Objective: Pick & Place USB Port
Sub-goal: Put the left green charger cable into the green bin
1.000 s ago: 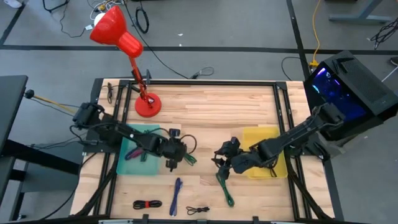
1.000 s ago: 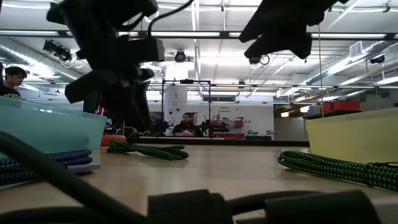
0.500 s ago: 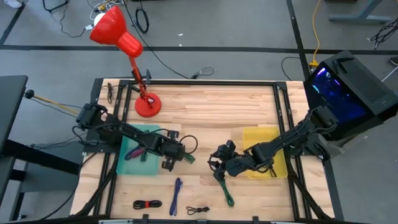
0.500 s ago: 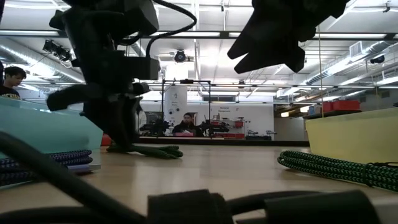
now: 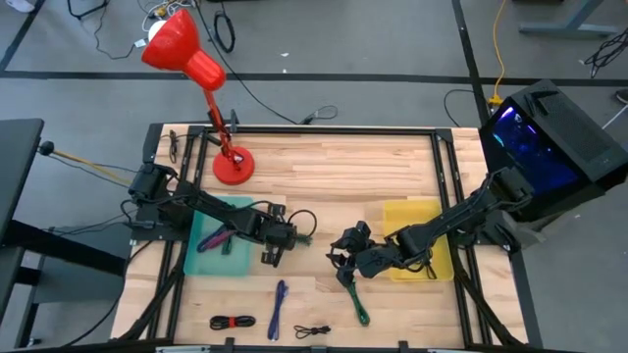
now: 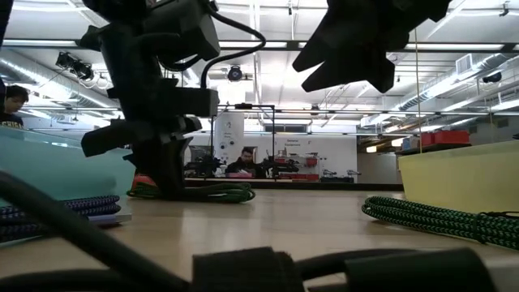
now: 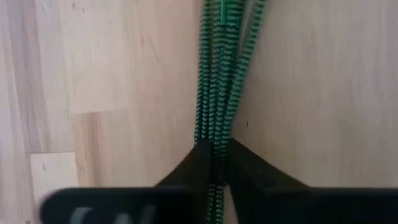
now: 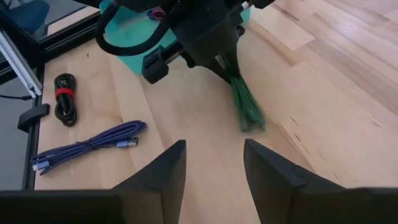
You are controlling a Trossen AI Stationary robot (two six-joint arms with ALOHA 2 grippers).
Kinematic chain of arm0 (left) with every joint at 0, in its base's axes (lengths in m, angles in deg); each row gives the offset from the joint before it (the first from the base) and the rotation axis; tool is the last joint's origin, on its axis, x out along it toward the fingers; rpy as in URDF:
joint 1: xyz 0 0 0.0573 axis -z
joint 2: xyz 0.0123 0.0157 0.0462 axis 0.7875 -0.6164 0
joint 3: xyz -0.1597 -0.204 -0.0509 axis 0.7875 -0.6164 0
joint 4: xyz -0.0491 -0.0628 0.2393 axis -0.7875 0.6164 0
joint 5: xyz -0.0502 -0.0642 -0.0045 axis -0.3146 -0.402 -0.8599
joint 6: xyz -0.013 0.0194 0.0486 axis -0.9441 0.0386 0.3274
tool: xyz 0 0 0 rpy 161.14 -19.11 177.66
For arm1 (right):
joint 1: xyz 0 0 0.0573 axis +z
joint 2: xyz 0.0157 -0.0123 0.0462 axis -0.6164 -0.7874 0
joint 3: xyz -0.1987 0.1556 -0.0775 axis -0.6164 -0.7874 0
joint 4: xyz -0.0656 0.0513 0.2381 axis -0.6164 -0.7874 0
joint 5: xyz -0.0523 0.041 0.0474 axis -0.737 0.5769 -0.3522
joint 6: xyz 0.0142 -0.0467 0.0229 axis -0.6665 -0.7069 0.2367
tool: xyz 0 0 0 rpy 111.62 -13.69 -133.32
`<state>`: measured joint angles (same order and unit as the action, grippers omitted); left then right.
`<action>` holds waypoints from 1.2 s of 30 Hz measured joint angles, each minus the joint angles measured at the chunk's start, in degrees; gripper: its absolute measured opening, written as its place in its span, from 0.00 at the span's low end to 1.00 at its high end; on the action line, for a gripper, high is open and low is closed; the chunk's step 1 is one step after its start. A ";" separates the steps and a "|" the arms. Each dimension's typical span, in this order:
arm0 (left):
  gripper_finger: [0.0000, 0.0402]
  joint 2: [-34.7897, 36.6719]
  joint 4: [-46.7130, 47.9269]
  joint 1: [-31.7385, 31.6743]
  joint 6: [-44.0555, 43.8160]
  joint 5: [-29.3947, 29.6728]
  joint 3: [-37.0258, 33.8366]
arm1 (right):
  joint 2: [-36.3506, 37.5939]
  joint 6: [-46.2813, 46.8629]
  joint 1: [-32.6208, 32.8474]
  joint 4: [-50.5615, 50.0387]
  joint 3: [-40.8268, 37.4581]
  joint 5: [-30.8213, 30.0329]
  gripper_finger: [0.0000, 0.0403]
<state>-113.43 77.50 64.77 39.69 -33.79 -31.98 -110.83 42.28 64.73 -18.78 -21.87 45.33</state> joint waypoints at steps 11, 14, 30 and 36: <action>0.03 7.53 6.56 2.02 -12.66 0.67 4.18 | 0.00 -0.84 0.00 -1.23 0.00 0.01 0.40; 0.03 10.38 14.24 4.24 -17.72 1.62 8.16 | 0.00 -1.34 0.00 -1.42 0.00 -0.08 0.40; 0.03 24.11 60.51 30.46 -78.77 19.38 21.09 | 0.07 -3.52 -0.45 -3.72 0.00 -0.17 0.40; 0.03 23.49 65.11 42.85 -107.54 22.98 17.74 | 0.07 -4.29 -2.08 -2.09 0.00 -0.17 0.40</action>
<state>-89.93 142.61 107.62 -67.85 -10.81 -14.24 -110.76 37.98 62.66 -20.87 -21.87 45.16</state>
